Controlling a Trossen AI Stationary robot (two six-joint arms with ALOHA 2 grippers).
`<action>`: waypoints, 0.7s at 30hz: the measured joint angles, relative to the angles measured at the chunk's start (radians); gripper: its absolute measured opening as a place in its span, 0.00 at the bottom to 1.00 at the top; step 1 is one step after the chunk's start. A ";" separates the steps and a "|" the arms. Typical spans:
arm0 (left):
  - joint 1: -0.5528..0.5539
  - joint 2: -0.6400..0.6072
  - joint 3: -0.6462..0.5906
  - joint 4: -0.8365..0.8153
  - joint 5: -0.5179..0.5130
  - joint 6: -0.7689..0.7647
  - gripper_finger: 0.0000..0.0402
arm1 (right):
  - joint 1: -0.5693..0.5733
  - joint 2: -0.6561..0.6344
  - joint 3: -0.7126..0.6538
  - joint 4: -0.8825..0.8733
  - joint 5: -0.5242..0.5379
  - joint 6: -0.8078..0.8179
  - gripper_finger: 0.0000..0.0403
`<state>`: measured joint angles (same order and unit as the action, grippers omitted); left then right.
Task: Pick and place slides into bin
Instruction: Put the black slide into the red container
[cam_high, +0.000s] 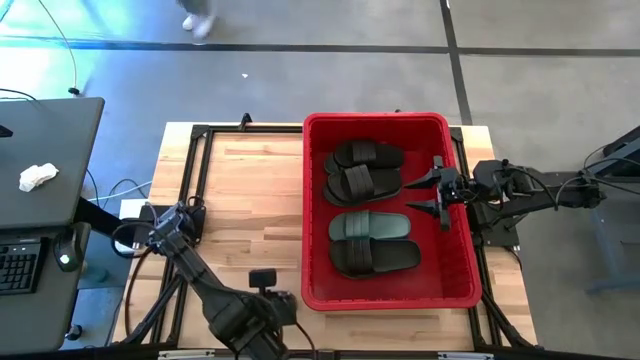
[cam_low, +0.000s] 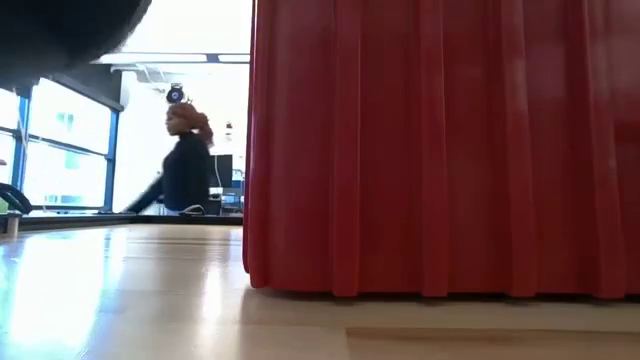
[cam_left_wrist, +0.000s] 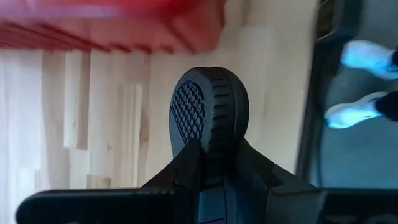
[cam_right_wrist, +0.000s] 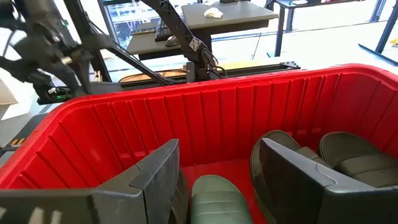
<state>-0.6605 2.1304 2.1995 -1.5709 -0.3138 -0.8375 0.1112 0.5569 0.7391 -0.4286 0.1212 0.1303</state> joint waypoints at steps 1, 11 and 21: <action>0.000 0.000 0.024 -0.001 -0.001 0.007 0.13 | 0.000 0.000 0.000 0.000 0.000 0.000 0.53; 0.006 -0.058 0.150 0.045 0.009 0.048 0.13 | 0.000 0.000 0.000 0.048 -0.029 0.002 0.53; 0.007 -0.142 0.153 0.166 0.075 0.142 0.13 | 0.000 0.000 0.000 0.057 -0.032 0.000 0.53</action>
<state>-0.6537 1.9888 2.3528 -1.4049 -0.2385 -0.6953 0.1112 0.5571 0.7391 -0.3715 0.0891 0.1307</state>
